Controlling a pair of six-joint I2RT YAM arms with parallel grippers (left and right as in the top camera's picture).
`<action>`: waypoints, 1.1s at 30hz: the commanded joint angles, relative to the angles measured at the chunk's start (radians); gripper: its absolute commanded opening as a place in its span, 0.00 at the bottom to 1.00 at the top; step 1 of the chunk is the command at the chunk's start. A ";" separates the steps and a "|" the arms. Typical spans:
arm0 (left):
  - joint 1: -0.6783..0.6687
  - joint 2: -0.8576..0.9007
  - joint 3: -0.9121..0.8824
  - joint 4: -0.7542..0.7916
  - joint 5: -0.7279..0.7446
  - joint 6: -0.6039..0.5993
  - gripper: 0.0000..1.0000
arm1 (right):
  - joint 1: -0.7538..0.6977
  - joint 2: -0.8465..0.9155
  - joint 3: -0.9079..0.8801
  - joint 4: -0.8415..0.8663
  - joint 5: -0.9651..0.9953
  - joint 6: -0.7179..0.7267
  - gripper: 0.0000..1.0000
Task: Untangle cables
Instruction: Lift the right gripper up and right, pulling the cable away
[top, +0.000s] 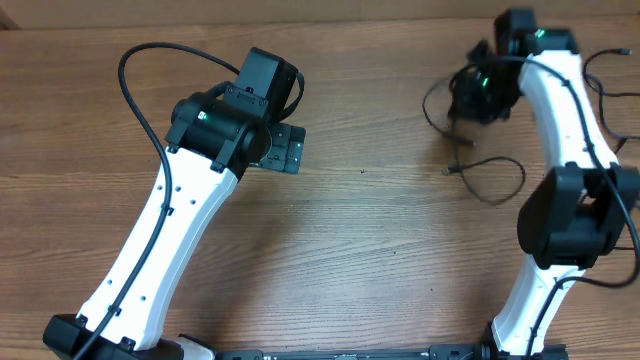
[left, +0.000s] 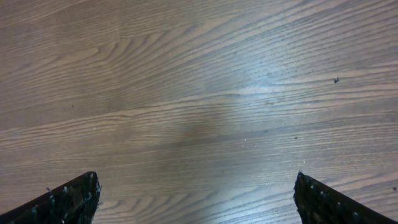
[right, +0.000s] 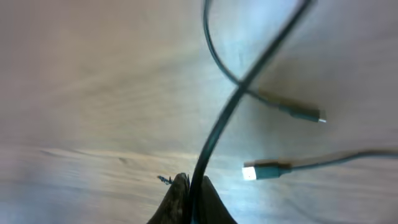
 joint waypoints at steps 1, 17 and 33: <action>0.004 0.004 0.010 0.003 0.004 0.008 1.00 | 0.003 -0.048 0.289 -0.057 0.001 0.000 0.04; 0.004 0.004 0.010 0.003 0.004 0.008 1.00 | -0.070 -0.057 0.917 0.038 0.429 0.002 0.04; 0.004 0.004 0.010 0.003 0.004 0.008 0.99 | -0.419 -0.040 0.803 0.098 0.296 0.034 0.04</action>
